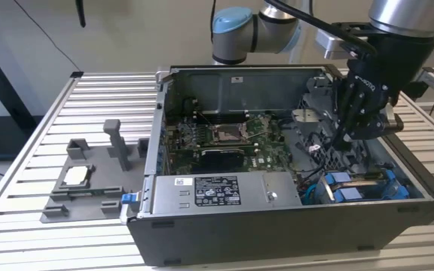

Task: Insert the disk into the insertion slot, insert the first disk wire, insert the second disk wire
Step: 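Insert the second disk wire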

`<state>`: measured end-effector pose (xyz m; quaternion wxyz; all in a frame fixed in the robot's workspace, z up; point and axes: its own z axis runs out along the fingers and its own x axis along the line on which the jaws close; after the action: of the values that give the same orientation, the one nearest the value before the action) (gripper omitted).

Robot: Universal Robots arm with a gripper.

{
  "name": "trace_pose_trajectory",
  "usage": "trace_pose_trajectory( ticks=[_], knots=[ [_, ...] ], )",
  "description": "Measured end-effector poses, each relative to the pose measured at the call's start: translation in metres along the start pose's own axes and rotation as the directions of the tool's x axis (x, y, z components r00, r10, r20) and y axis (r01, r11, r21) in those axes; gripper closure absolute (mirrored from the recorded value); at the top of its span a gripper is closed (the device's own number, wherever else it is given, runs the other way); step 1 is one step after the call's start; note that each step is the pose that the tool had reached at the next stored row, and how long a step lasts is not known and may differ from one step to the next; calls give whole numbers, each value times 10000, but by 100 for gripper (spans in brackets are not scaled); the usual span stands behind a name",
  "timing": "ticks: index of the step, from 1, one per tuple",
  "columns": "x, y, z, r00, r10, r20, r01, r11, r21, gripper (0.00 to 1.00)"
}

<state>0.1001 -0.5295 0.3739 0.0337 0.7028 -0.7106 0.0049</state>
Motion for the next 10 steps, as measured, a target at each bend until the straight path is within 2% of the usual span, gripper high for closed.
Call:
trace_pose_trajectory(
  ticks=[4,10],
  knots=[
    [33,-35,29,10000,-10,7,10,9998,-181,84],
    [77,-115,75,10000,-18,48,19,9995,-313,84]
  ],
)
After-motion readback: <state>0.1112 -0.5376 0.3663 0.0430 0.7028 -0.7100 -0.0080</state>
